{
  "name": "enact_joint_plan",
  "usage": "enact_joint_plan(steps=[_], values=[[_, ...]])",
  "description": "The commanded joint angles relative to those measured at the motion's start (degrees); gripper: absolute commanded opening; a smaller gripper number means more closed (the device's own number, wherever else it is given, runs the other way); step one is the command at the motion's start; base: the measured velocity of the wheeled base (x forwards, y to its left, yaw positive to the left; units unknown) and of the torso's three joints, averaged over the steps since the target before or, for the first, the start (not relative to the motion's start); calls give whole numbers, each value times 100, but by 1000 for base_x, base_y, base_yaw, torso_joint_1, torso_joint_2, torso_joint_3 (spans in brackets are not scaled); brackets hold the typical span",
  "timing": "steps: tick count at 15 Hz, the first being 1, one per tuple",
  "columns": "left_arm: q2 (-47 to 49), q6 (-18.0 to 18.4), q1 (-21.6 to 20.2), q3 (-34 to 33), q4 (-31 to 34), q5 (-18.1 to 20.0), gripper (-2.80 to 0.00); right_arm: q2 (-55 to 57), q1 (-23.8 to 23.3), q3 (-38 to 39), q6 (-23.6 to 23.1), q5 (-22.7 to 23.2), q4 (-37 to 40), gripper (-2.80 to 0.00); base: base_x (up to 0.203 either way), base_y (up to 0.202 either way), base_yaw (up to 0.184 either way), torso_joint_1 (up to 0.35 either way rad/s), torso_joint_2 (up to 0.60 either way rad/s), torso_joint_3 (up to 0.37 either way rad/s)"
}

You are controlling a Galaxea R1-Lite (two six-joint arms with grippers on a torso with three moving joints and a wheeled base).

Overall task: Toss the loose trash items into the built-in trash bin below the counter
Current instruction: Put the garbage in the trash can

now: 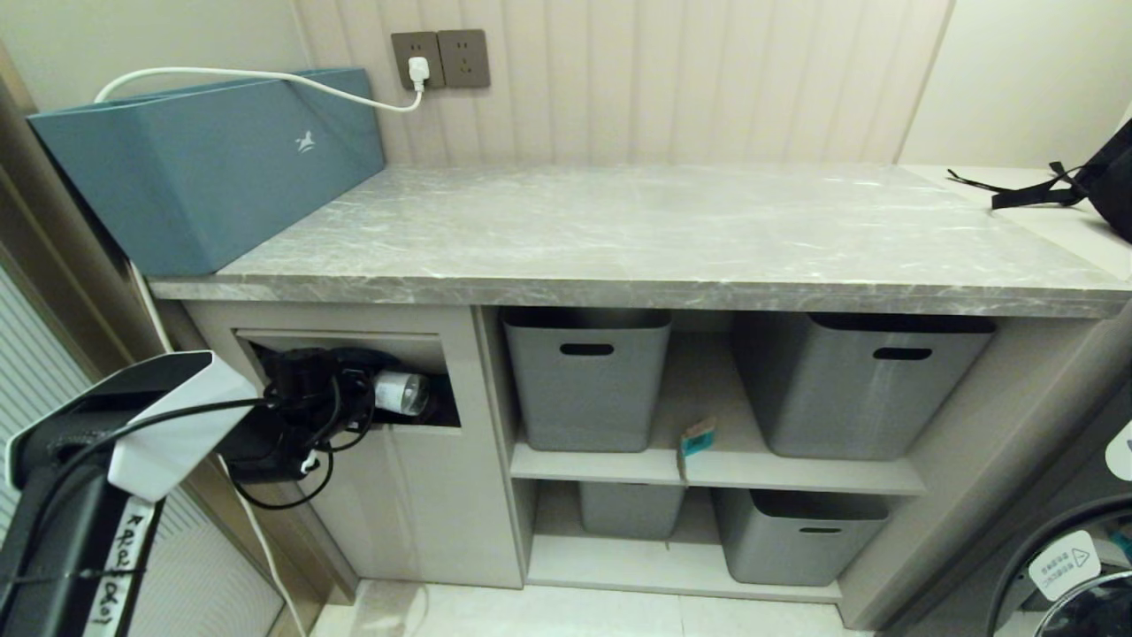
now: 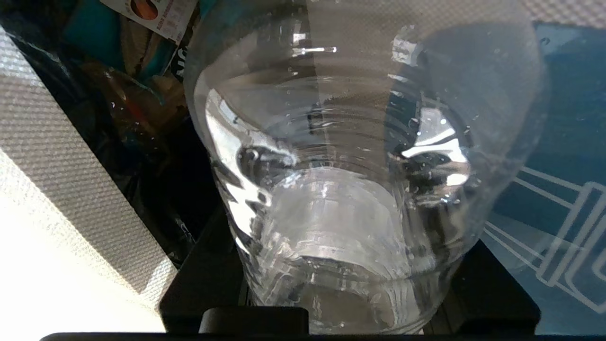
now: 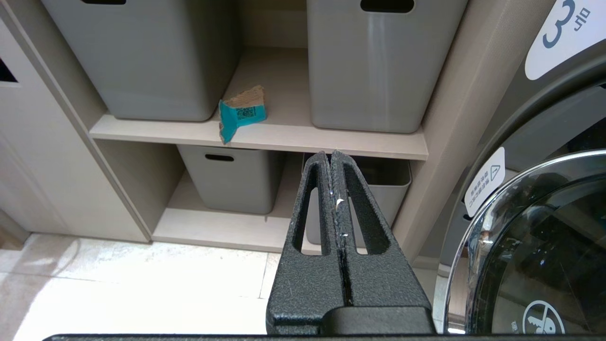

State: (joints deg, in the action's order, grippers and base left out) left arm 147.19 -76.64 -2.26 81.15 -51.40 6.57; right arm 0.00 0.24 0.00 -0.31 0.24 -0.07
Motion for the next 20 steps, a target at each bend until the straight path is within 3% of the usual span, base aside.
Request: enact_joint_plan(steps=[1, 3, 7, 8, 20], values=[[17, -71, 4, 58, -37, -103, -280, 0, 2, 0, -4, 2, -1, -280, 0, 0, 0, 0, 0, 0], [100, -207, 66, 206, -28, -391, -280, -9, 2, 0, -4, 2, -1, -280, 0, 0, 0, 0, 0, 0], [272, -203, 111, 389, -20, -542, -280, -9, 2, 0, -4, 2, -1, -280, 0, 0, 0, 0, 0, 0], [275, -193, 120, 393, -20, -534, 0, -9, 2, 0, -4, 2, 7, -280, 0, 0, 0, 0, 0, 0], [266, -193, 94, 393, -11, -534, 0, -9, 2, 0, -4, 2, -1, -280, 0, 0, 0, 0, 0, 0]])
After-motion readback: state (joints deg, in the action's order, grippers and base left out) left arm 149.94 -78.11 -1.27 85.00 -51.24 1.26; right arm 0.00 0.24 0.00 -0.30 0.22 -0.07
